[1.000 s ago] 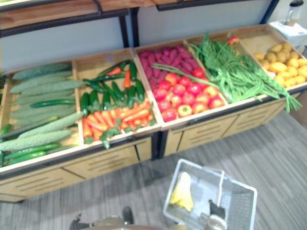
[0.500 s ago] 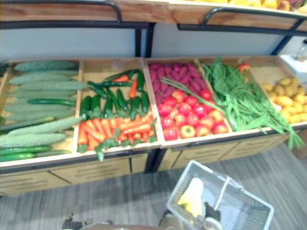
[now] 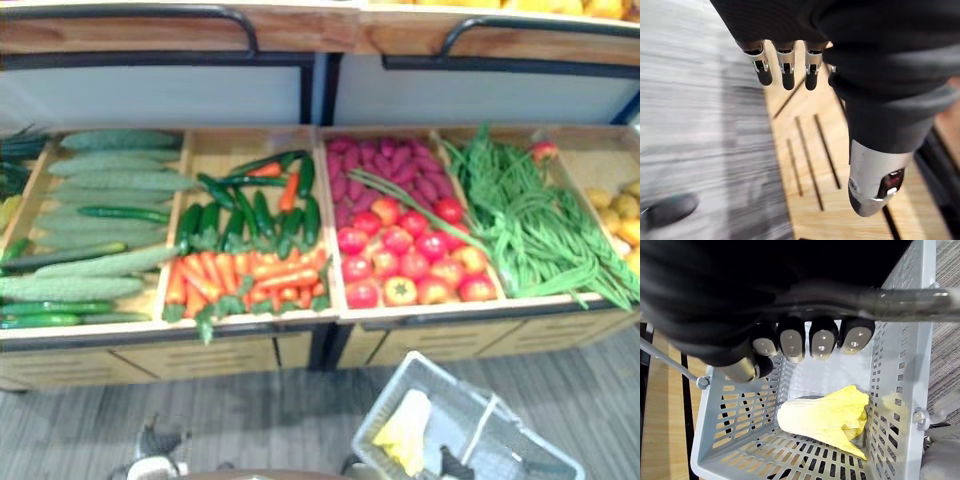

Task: Pick vegetable in the basket

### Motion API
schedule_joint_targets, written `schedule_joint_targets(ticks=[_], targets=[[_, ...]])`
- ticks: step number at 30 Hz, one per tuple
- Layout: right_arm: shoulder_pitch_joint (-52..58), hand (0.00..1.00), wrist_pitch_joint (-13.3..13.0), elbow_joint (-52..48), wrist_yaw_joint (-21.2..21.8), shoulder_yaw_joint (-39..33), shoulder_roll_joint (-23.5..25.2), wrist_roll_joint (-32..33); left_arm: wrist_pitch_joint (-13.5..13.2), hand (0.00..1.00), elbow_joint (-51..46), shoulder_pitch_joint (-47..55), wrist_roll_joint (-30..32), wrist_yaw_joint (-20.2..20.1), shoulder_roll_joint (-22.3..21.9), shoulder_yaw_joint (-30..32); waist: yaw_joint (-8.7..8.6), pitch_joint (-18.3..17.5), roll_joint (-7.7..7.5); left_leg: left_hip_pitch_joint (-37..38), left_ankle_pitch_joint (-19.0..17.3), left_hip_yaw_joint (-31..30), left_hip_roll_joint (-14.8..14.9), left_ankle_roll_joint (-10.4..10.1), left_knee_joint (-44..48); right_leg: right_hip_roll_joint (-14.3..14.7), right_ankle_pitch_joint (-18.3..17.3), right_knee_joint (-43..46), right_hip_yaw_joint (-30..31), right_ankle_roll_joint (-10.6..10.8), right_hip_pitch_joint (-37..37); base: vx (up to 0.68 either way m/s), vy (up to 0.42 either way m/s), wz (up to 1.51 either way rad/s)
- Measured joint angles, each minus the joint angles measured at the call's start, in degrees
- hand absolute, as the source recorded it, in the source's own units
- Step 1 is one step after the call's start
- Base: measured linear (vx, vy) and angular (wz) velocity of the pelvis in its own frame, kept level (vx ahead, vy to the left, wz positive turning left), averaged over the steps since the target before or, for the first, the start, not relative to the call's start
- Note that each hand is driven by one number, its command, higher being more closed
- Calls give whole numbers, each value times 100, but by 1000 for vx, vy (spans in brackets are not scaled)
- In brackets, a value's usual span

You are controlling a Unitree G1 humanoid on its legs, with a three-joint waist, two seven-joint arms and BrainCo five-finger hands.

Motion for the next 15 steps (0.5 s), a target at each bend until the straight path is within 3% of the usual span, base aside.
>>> schedule_joint_targets(ticks=[6, 9, 13, 15], targets=[[107, 100, -74, 29, -45, 348, -141, 119, -281, 0, -2061, 141, 369, 427, 623, -289, -68, -46, 43, 6, -26, -63, -63, 42, -34, -27, 54, -166, -19, 54, 96, 31, 17, 4], [81, 100, -97, 73, -45, 493, -276, 121, -510, 0, -2691, 132, 753, 580, 874, -521, -156, -106, 140, 18, -40, -87, -86, 66, -52, -34, 93, -202, -15, 41, 102, 47, 15, 3], [58, 100, -179, 226, -39, 656, -404, 121, -698, 0, -3214, 130, 1133, 720, 1029, -738, -184, -123, 167, 76, -66, -6, -87, 99, -53, -10, 120, -267, 68, 33, 122, 33, 8, -10], [52, 100, -186, 232, -38, 658, -405, 121, -730, 0, -3391, 135, 1326, 730, 1161, -812, -282, -126, 172, 114, -100, 21, -91, 124, -49, -3, 124, -308, 94, 38, 197, -6, 5, -8]])
